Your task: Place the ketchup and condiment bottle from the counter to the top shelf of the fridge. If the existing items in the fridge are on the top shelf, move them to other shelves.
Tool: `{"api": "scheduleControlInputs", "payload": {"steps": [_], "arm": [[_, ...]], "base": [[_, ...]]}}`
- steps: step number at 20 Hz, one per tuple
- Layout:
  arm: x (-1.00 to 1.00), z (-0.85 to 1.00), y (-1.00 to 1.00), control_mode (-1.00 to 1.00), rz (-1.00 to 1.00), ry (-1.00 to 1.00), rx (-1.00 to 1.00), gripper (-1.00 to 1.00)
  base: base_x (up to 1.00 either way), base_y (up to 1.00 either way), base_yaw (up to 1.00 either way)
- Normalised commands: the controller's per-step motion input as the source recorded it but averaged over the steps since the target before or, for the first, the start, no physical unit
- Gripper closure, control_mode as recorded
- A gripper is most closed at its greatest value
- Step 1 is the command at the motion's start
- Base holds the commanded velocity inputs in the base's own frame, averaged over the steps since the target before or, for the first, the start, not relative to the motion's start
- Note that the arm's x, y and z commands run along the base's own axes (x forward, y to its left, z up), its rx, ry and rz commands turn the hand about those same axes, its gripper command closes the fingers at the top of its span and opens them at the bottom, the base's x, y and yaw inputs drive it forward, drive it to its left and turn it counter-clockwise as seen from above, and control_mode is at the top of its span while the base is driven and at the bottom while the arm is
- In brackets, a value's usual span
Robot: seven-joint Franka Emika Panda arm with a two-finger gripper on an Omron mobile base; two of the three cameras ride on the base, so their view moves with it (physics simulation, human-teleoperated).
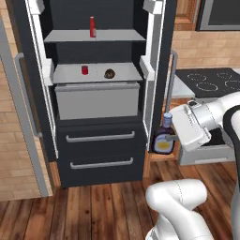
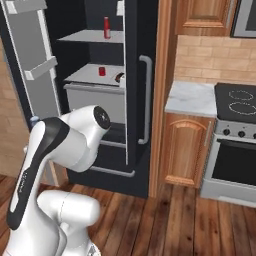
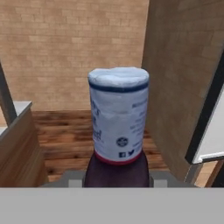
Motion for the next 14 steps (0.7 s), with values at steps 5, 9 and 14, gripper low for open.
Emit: {"api": "scheduleControlInputs", "payload": {"steps": [5, 9, 14], "arm": [[0.0, 0.0, 0.0, 1.0, 0.0, 0.0, 0.0, 1.0], [0.0, 0.0, 0.0, 1.0, 0.0, 0.0, 0.0, 1.0], [0.0, 0.0, 0.0, 1.0, 0.0, 0.0, 0.0, 1.0]], "base": [[0.63, 0.95, -0.4], [0.65, 0.8, -0.45], [0.21, 0.97, -0.32]]}}
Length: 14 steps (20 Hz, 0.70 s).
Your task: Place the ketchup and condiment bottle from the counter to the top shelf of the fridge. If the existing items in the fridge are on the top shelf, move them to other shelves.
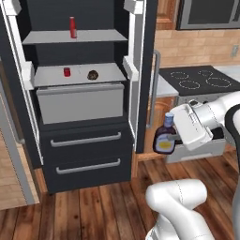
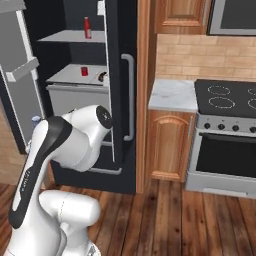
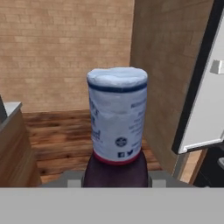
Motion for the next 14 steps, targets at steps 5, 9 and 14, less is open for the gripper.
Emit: {"api": "scheduleControlInputs", "payload": {"steps": [5, 9, 14], "arm": [[0.0, 0.0, 0.0, 1.0, 0.0, 0.0, 0.0, 1.0], [0.0, 0.0, 0.0, 1.0, 0.0, 0.0, 0.0, 1.0], [0.0, 0.0, 0.0, 1.0, 0.0, 0.0, 0.0, 1.0]], "base": [[0.92, 1.0, -0.25], [1.0, 0.73, -0.1], [0.74, -0.17, 0.0]]}}
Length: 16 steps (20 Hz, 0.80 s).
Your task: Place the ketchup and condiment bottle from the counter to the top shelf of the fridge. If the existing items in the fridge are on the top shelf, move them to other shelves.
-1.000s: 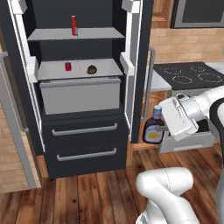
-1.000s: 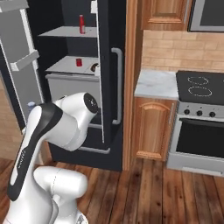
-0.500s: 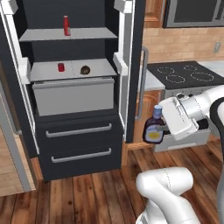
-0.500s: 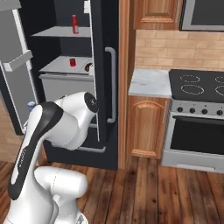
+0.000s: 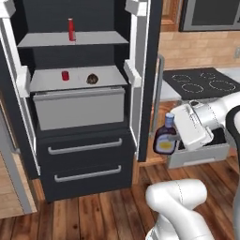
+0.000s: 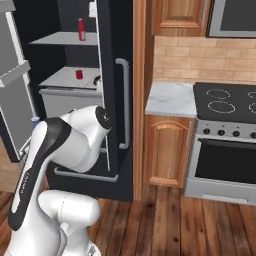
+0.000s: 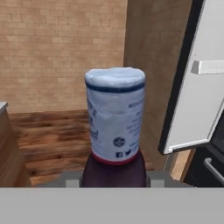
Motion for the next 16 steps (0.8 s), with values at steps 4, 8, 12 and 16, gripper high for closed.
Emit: {"api": "scheduleControlInputs", "payload": {"steps": [4, 8, 12, 16], "arm": [[0.0, 0.0, 0.0, 1.0, 0.0, 0.0, 0.0, 1.0], [0.0, 0.0, 0.0, 1.0, 0.0, 0.0, 0.0, 1.0], [0.0, 0.0, 0.0, 1.0, 0.0, 0.0, 0.0, 1.0], [0.0, 0.0, 0.0, 1.0, 0.0, 0.0, 0.0, 1.0]], "base": [[0.7, 0.09, -0.02], [0.0, 0.67, -0.12], [0.04, 0.84, -0.13], [0.44, 0.71, -0.11]]}}
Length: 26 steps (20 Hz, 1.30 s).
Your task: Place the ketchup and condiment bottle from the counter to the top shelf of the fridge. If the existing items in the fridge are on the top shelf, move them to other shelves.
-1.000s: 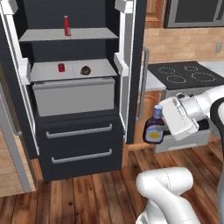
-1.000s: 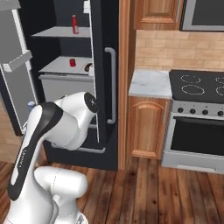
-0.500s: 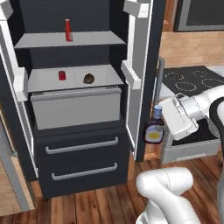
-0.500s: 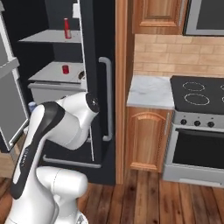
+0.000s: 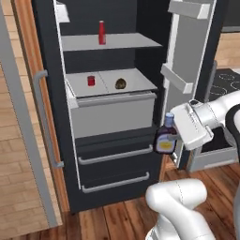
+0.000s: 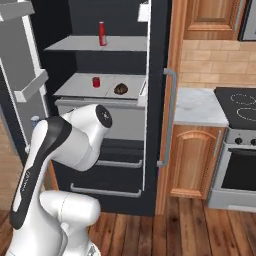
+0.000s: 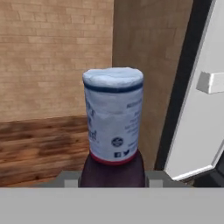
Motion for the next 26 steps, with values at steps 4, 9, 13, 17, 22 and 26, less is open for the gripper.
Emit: {"api": "scheduleControlInputs", "payload": {"steps": [4, 9, 13, 17, 22, 26], "arm": [[0.0, 0.0, 0.0, 1.0, 0.0, 0.0, 0.0, 1.0], [0.0, 0.0, 0.0, 1.0, 0.0, 0.0, 0.0, 1.0], [0.0, 0.0, 0.0, 1.0, 0.0, 0.0, 0.0, 1.0], [0.0, 0.0, 0.0, 1.0, 0.0, 0.0, 0.0, 1.0], [0.08, 0.1, 0.05, -1.0, -0.04, -0.03, 0.0, 1.0], [0.24, 0.79, 0.33, -1.0, -0.25, -0.27, 0.0, 1.0]], "base": [[0.81, 0.47, -0.08], [0.84, 0.47, -0.1], [0.55, 0.4, -0.11], [0.56, 0.25, -0.12], [0.46, 0.17, -0.11], [0.0, 0.0, 0.0]]}}
